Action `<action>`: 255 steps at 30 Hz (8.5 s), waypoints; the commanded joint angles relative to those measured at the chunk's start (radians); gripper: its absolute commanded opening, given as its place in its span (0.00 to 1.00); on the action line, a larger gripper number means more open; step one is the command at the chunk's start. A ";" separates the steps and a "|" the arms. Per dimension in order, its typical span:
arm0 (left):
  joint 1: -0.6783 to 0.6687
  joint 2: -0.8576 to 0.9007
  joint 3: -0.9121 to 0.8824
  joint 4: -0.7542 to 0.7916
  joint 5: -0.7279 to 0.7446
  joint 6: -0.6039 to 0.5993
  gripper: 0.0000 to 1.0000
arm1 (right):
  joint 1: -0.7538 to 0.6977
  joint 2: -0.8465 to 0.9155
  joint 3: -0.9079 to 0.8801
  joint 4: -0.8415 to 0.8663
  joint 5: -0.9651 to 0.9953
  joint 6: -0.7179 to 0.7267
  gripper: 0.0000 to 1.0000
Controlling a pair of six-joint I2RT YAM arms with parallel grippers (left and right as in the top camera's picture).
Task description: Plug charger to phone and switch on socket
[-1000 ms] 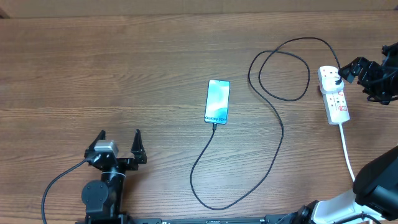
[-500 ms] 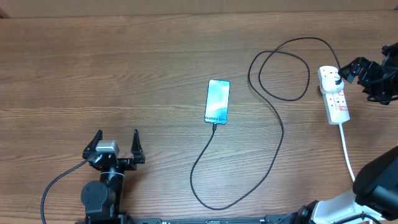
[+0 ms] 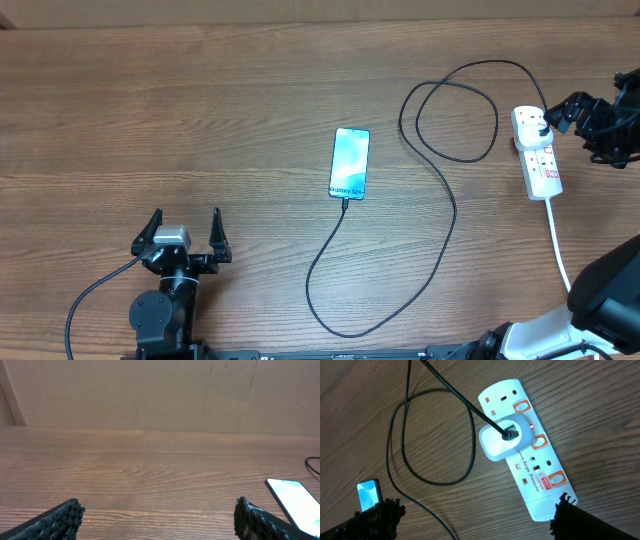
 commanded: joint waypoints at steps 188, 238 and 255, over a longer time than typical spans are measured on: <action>0.007 -0.011 -0.004 -0.003 -0.005 0.024 1.00 | 0.623 -1.773 -1.575 0.989 0.217 -0.053 1.00; 0.007 -0.011 -0.004 -0.003 -0.007 0.024 1.00 | 0.623 -1.773 -1.575 0.993 0.219 -0.020 1.00; 0.007 -0.011 -0.004 -0.003 -0.007 0.024 1.00 | 0.623 -1.773 -1.575 0.993 0.219 -0.020 1.00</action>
